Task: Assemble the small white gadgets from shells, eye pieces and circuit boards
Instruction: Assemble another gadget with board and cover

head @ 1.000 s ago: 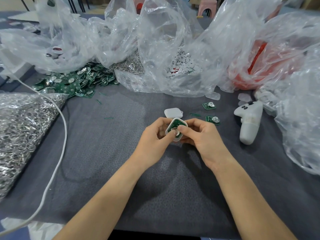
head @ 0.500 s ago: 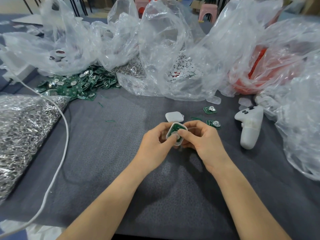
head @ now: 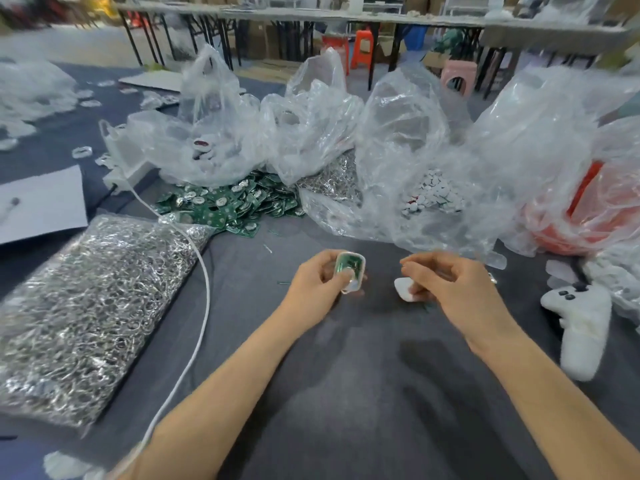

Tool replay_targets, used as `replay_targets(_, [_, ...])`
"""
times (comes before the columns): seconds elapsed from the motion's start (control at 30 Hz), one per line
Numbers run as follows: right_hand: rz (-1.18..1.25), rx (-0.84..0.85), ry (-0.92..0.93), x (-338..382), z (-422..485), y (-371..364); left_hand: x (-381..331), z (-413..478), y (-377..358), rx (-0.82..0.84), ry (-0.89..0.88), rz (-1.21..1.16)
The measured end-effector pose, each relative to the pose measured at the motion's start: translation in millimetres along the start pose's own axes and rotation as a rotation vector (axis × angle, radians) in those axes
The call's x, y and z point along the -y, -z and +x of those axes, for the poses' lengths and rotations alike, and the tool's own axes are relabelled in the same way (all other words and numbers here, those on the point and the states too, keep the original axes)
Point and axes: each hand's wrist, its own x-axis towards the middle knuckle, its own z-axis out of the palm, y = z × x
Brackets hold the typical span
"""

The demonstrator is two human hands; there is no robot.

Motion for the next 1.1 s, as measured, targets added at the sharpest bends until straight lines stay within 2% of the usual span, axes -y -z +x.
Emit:
replay_targets(0.07, [-0.071, 0.044, 0.031, 20.0, 24.4, -11.2, -1.7, 16.1, 28.6, -0.065, 0.0, -0.039])
replay_targets(0.2, [-0.291, 0.155, 0.18, 59.8, 75.9, -47.9, 13.8, 31.7, 55.8, -0.132, 0.017, -0.266])
replay_targets(0.4, [-0.579, 0.157, 0.405, 115.0, 171.2, -131.9, 20.8, 50.5, 71.0, -0.27, 0.032, -0.32])
replay_targets(0.63, [-0.714, 0.415, 0.489, 118.9, 224.5, -267.2, 18.3, 45.4, 75.2, -0.215, -0.026, -0.322])
replay_targets(0.7, [-0.718, 0.302, 0.555, 109.7, 227.9, -288.3, 17.9, 46.2, 76.4, -0.209, -0.039, -0.306])
replay_targets(0.77, [-0.575, 0.029, 0.621, 104.9, 237.5, -288.7, 17.8, 47.2, 75.7, -0.197, -0.031, -0.3])
replay_targets(0.83, [-0.416, -0.221, 0.54, 104.4, 258.3, -270.3, 18.4, 48.4, 74.2, -0.204, -0.005, -0.331])
replay_targets(0.9, [-0.325, -0.333, 0.262, 101.2, 285.0, -240.8, 18.3, 49.5, 71.4, -0.21, 0.007, -0.35])
replay_targets(0.97, [-0.405, -0.393, 0.001, 89.7, 303.5, -213.7, 17.5, 50.0, 69.5, -0.222, 0.002, -0.354])
replay_targets(1.03, [-0.591, -0.336, -0.07, 73.4, 308.0, -197.8, 17.3, 50.5, 68.9, -0.217, 0.003, -0.358])
replay_targets(1.1, [-0.737, -0.194, -0.037, 59.8, 305.8, -193.2, 17.6, 50.0, 69.6, -0.211, 0.008, -0.36])
